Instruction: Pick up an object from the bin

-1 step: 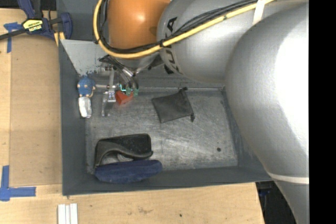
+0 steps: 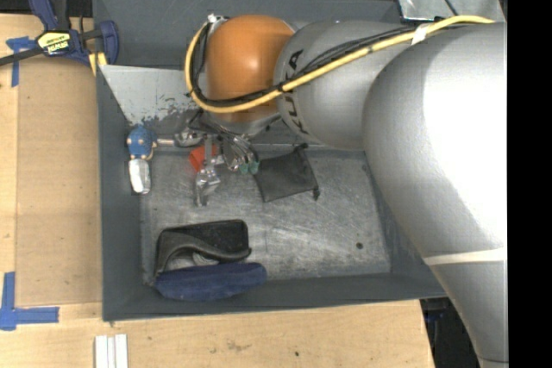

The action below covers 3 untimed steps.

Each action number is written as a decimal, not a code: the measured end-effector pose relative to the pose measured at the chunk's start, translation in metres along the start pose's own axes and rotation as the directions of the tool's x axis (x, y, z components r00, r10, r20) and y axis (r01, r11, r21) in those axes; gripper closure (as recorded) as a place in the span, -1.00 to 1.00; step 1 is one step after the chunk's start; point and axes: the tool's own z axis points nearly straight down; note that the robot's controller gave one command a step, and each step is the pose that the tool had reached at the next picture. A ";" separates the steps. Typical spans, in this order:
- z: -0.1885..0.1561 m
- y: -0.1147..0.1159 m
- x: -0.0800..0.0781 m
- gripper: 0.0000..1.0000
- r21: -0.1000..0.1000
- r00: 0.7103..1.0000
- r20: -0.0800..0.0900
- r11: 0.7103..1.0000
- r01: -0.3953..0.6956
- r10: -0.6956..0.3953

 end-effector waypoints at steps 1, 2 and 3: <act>-0.004 -0.070 0.019 -1.00 0.001 1.000 0.006 1.000 0.012 -0.012; -0.005 -0.129 0.038 -1.00 0.004 0.999 0.004 0.999 0.036 -0.036; -0.007 -0.187 0.069 -1.00 0.007 0.997 -0.005 0.997 0.082 -0.082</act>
Offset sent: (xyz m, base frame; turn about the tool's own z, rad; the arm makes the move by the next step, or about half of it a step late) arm -0.0068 -0.0709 -0.0018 -0.0177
